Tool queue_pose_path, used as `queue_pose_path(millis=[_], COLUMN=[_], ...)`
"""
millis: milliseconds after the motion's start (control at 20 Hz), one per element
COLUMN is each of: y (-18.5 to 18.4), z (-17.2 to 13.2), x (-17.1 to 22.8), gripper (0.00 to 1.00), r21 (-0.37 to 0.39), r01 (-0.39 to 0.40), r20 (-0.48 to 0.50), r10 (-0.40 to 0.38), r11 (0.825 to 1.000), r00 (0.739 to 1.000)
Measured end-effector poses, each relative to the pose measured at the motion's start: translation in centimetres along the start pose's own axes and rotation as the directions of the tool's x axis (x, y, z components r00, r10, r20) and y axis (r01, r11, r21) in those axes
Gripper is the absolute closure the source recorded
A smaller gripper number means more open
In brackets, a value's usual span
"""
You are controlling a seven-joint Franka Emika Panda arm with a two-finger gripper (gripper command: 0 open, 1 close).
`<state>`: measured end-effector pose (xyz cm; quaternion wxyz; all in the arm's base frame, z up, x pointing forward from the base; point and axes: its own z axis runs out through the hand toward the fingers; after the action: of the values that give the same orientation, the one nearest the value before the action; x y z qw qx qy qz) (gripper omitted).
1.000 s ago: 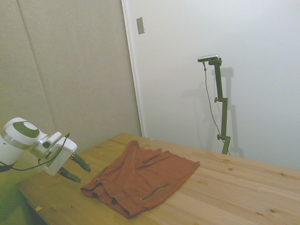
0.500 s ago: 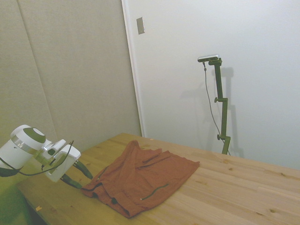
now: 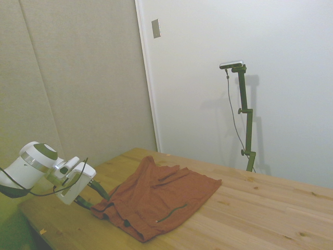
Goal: Fold the shorts
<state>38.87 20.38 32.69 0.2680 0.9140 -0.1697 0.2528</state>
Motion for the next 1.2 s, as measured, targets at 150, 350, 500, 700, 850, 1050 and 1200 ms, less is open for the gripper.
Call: queue_pose_path(millis=[150, 350, 500, 700, 850, 1050, 1200], y=[0.0, -0.1, -0.3, -0.6, -0.7, -0.8, -1.0], z=[0.1, 0.2, 0.3, 0.3, 0.3, 0.1, -0.2], x=[0.2, 0.1, -0.2, -0.5, -0.6, -0.8, -0.9], gripper=[1.0, 1.0, 1.0, 1.0, 1.0, 1.0, 1.0], r21=[0.0, 0.0, 0.0, 0.001, 0.002, 0.007, 0.015], r01=[-0.004, 0.0, 0.007, 0.015, 0.019, 0.024, 0.027], r20=[0.003, 0.006, 0.009, 0.011, 0.012, 0.009, 0.007], r10=[0.004, 0.0, -0.007, -0.015, -0.019, -0.024, -0.027], r11=[1.0, 1.0, 1.0, 1.0, 1.0, 1.0, 1.0], r00=[1.0, 1.0, 1.0, 1.0, 1.0, 1.0, 1.0])
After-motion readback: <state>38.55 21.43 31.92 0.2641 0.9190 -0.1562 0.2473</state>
